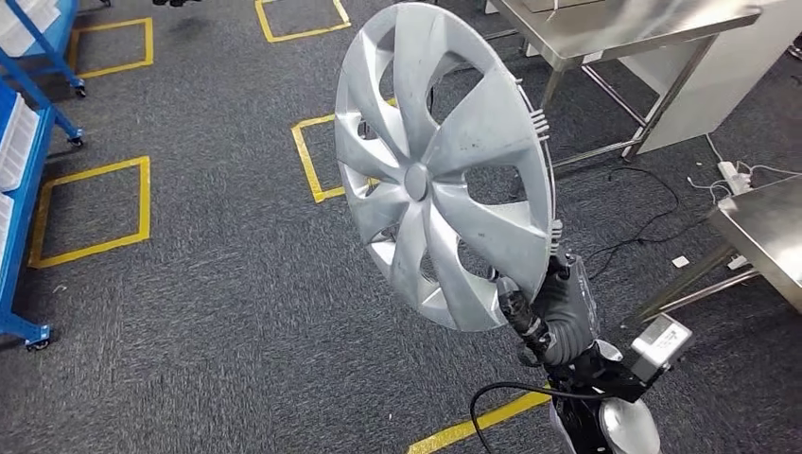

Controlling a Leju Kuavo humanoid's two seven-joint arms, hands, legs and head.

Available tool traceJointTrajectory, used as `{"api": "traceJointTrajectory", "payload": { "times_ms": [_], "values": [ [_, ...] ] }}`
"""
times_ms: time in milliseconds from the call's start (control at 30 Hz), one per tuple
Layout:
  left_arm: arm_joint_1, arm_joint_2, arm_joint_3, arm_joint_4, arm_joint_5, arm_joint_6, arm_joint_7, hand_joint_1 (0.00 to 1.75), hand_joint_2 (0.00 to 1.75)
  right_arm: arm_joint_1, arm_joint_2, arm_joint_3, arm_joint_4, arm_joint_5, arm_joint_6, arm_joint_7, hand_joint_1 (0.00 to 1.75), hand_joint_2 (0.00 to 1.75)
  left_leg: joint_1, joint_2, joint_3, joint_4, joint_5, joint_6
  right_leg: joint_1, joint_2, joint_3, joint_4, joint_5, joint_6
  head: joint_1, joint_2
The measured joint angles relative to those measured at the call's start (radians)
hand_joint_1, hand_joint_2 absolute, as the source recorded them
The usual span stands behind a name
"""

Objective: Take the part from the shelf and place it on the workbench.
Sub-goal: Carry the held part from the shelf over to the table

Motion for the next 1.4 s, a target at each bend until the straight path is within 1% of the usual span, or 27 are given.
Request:
{"api": "traceJointTrajectory", "payload": {
  "times_ms": [33, 67, 100, 133, 200, 267, 333, 400, 467, 533, 567, 600, 633, 700, 767, 800, 867, 933, 1000, 1033, 1067, 1100, 1167, 1233, 1300, 1367, 1400],
  "values": [
    [0.003, 0.0, 0.001, 0.0, 0.0, 0.0, 0.0, 0.0, 1.75, 0.004, 0.0, 0.0, 0.0, -0.001, 0.0, 0.0, 1.75, 1.75, 0.0, -0.007, -0.024, 0.051, -0.015, 0.0, 0.001, 0.013, 0.0, 0.001, 0.0, -0.001, 0.0, 0.0],
    [0.005, 0.0, 0.002, 0.0, 0.0, 0.0, 0.001, 0.0, 1.75, 0.008, 0.0, 0.0, 0.0, -0.001, 0.0, 0.0, 1.75, 1.75, 0.0, -0.01, -0.036, 0.072, -0.011, 0.0, 0.001, 0.026, 0.0, 0.003, -0.001, -0.002, 0.0, 0.0],
    [0.007, 0.0, 0.002, 0.0, 0.0, 0.0, 0.002, 0.0, 1.75, 0.013, 0.0, 0.0, 0.0, -0.001, 0.0, 0.0, 1.75, 1.75, 0.0, -0.012, -0.032, 0.057, 0.011, 0.002, 0.002, 0.04, 0.0, 0.005, -0.001, -0.002, 0.0, 0.0],
    [0.007, 0.0, 0.003, 0.0, -0.001, 0.0, 0.002, 0.0, 1.75, 0.016, 0.0, 0.0, 0.0, -0.001, 0.0, 0.0, 1.75, 1.75, 0.0, -0.019, -0.011, 0.006, 0.048, 0.004, 0.001, 0.053, 0.0, 0.007, -0.002, -0.001, 0.0, 0.0],
    [0.007, 0.001, 0.004, 0.0, -0.001, 0.0, 0.003, 0.0, 1.75, 0.017, 0.0, 0.0, 0.0, -0.001, 0.001, -0.001, 1.75, 1.75, 0.003, -0.057, 0.041, -0.119, 0.106, 0.011, 0.001, 0.078, -0.004, 0.015, -0.005, 0.003, 0.0, 0.0],
    [0.006, 0.002, 0.005, 0.0, -0.001, 0.0, 0.003, 0.0, 1.75, 0.017, 0.0, 0.0, -0.001, -0.002, 0.001, -0.002, 1.75, 1.75, 0.003, -0.083, 0.065, -0.177, 0.117, 0.016, 0.0, 0.099, -0.013, 0.02, -0.004, 0.013, 0.001, 0.0],
    [0.003, 0.002, 0.005, 0.0, -0.002, 0.001, 0.003, 0.0, 1.75, 0.02, 0.0, -0.001, -0.002, -0.002, 0.002, -0.003, 1.75, 1.75, 0.002, -0.068, 0.068, -0.183, 0.119, 0.023, -0.002, 0.116, -0.019, 0.018, 0.0, 0.026, 0.0, 0.0],
    [0.001, 0.003, 0.006, 0.0, -0.003, 0.002, 0.004, 0.0, 1.75, 0.022, -0.001, -0.001, -0.005, -0.002, 0.003, -0.003, 1.75, 1.75, 0.004, -0.047, 0.074, -0.195, 0.125, 0.035, 0.0, 0.083, -0.028, 0.036, -0.014, 0.036, 0.002, 0.0],
    [0.002, 0.003, 0.006, 0.0, -0.003, 0.002, 0.006, 0.0, 1.75, 0.021, -0.002, -0.002, -0.007, -0.002, 0.004, -0.004, 1.75, 1.75, 0.005, -0.024, 0.079, -0.202, 0.127, 0.046, 0.0, 0.023, -0.069, 0.123, -0.063, 0.045, 0.005, 0.0],
    [0.004, 0.003, 0.008, 0.0, -0.003, 0.002, 0.01, 0.0, 1.75, 0.021, -0.002, -0.002, -0.008, -0.002, 0.004, -0.006, 1.75, 1.75, 0.003, 0.0, 0.08, -0.202, 0.125, 0.051, -0.005, -0.001, -0.129, 0.243, -0.112, 0.051, 0.006, 0.0],
    [0.004, 0.003, 0.008, 0.0, -0.003, 0.002, 0.012, 0.0, 1.75, 0.021, -0.002, -0.002, -0.008, -0.002, 0.004, -0.006, 1.75, 1.75, 0.003, 0.012, 0.08, -0.201, 0.123, 0.051, -0.008, -0.004, -0.146, 0.274, -0.115, 0.053, 0.006, 0.0],
    [0.004, 0.003, 0.009, 0.0, -0.004, 0.002, 0.013, 0.0, 1.75, 0.022, -0.002, -0.002, -0.008, -0.002, 0.005, -0.006, 1.75, 1.75, 0.003, 0.023, 0.081, -0.2, 0.12, 0.05, -0.01, -0.007, -0.144, 0.27, -0.1, 0.054, 0.006, 0.0],
    [0.003, 0.003, 0.009, 0.0, -0.004, 0.002, 0.014, 0.0, 1.75, 0.022, -0.003, -0.002, -0.008, -0.002, 0.005, -0.006, 1.75, 1.75, 0.003, 0.033, 0.084, -0.2, 0.117, 0.049, -0.011, -0.013, -0.122, 0.227, -0.069, 0.053, 0.006, 0.0],
    [0.001, 0.003, 0.01, 0.0, -0.005, 0.002, 0.015, 0.0, 1.75, 0.02, -0.003, -0.002, -0.008, -0.002, 0.005, -0.007, 1.75, 1.75, 0.0, 0.051, 0.092, -0.198, 0.11, 0.042, -0.003, -0.055, -0.052, 0.093, -0.012, 0.046, 0.006, 0.0],
    [0.001, 0.002, 0.01, 0.0, -0.007, 0.002, 0.016, 0.0, 1.75, 0.016, -0.003, -0.002, -0.008, -0.003, 0.007, -0.008, 1.75, 1.75, -0.005, 0.068, 0.098, -0.198, 0.104, 0.032, 0.008, -0.086, -0.017, 0.02, 0.004, 0.037, 0.006, 0.0],
    [0.001, 0.002, 0.01, 0.0, -0.008, 0.002, 0.017, 0.0, 1.75, 0.015, -0.003, -0.002, -0.008, -0.003, 0.008, -0.008, 1.75, 1.75, -0.007, 0.079, 0.1, -0.2, 0.102, 0.027, 0.013, -0.084, -0.017, 0.015, 0.001, 0.033, 0.006, 0.0],
    [-0.002, 0.002, 0.01, 0.0, -0.008, 0.002, 0.019, 0.0, 1.75, 0.015, -0.003, -0.002, -0.009, -0.004, 0.011, -0.009, 1.75, 1.75, -0.007, 0.091, 0.105, -0.2, 0.095, 0.017, 0.009, -0.06, -0.018, 0.009, 0.004, 0.024, 0.005, 0.0],
    [-0.004, 0.003, 0.011, 0.0, -0.007, 0.002, 0.02, 0.0, 1.75, 0.015, -0.003, -0.002, -0.011, -0.004, 0.013, -0.009, 1.75, 1.75, -0.004, 0.053, 0.091, -0.158, 0.062, 0.009, 0.002, -0.038, -0.013, 0.0, 0.009, 0.013, 0.005, 0.0],
    [-0.002, 0.003, 0.013, 0.0, -0.005, 0.002, 0.021, 0.0, 1.75, 0.013, -0.003, -0.002, -0.012, -0.004, 0.014, -0.01, 1.75, 1.75, -0.002, 0.002, 0.034, -0.039, 0.001, 0.006, -0.001, -0.015, -0.011, -0.003, 0.011, 0.005, 0.004, 0.0],
    [0.0, 0.003, 0.014, 0.0, -0.004, 0.002, 0.022, 0.0, 1.75, 0.014, -0.003, -0.002, -0.012, -0.004, 0.015, -0.01, 1.75, 1.75, -0.001, -0.008, 0.001, 0.027, -0.023, 0.005, 0.0, -0.003, -0.012, -0.002, 0.011, 0.003, 0.004, 0.0],
    [0.001, 0.003, 0.016, 0.0, -0.003, 0.002, 0.022, 0.0, 1.75, 0.015, -0.003, -0.002, -0.012, -0.004, 0.016, -0.01, 1.75, 1.75, -0.001, -0.011, -0.024, 0.072, -0.032, 0.005, 0.0, 0.011, -0.011, 0.0, 0.01, 0.003, 0.004, 0.0],
    [0.003, 0.003, 0.017, 0.0, -0.003, 0.002, 0.022, 0.0, 1.75, 0.017, -0.003, -0.002, -0.012, -0.004, 0.016, -0.01, 1.75, 1.75, -0.001, -0.012, -0.034, 0.082, -0.019, 0.004, 0.0, 0.026, -0.011, 0.003, 0.009, 0.003, 0.004, 0.0],
    [0.004, 0.003, 0.019, 0.0, -0.005, 0.002, 0.02, 0.0, 1.75, 0.019, -0.003, -0.002, -0.012, -0.004, 0.017, -0.011, 1.75, 1.75, 0.002, -0.025, -0.005, -0.005, 0.054, 0.005, -0.001, 0.055, -0.011, 0.01, 0.006, 0.005, 0.004, 0.0],
    [0.004, 0.003, 0.02, 0.0, -0.007, 0.002, 0.02, 0.0, 1.75, 0.018, -0.003, -0.002, -0.014, -0.004, 0.018, -0.011, 1.75, 1.75, 0.006, -0.066, 0.04, -0.12, 0.109, 0.009, -0.001, 0.081, -0.017, 0.022, 0.001, 0.013, 0.004, 0.0],
    [0.003, 0.003, 0.021, 0.0, -0.008, 0.002, 0.02, 0.0, 1.75, 0.019, -0.003, -0.002, -0.016, -0.004, 0.018, -0.013, 1.75, 1.75, 0.007, -0.089, 0.056, -0.161, 0.115, 0.014, -0.002, 0.101, -0.027, 0.03, 0.001, 0.025, 0.004, 0.0],
    [0.001, 0.004, 0.022, 0.0, -0.009, 0.002, 0.019, 0.0, 1.75, 0.023, -0.003, -0.002, -0.017, -0.004, 0.018, -0.013, 1.75, 1.75, 0.005, -0.071, 0.059, -0.168, 0.119, 0.026, -0.005, 0.111, -0.032, 0.029, 0.005, 0.038, 0.004, 0.0],
    [0.0, 0.004, 0.022, 0.0, -0.01, 0.002, 0.019, 0.0, 1.75, 0.025, -0.004, -0.003, -0.017, -0.004, 0.018, -0.014, 1.75, 1.75, 0.005, -0.06, 0.061, -0.173, 0.122, 0.033, -0.005, 0.096, -0.036, 0.036, 0.0, 0.043, 0.005, 0.0]
  ]
}}
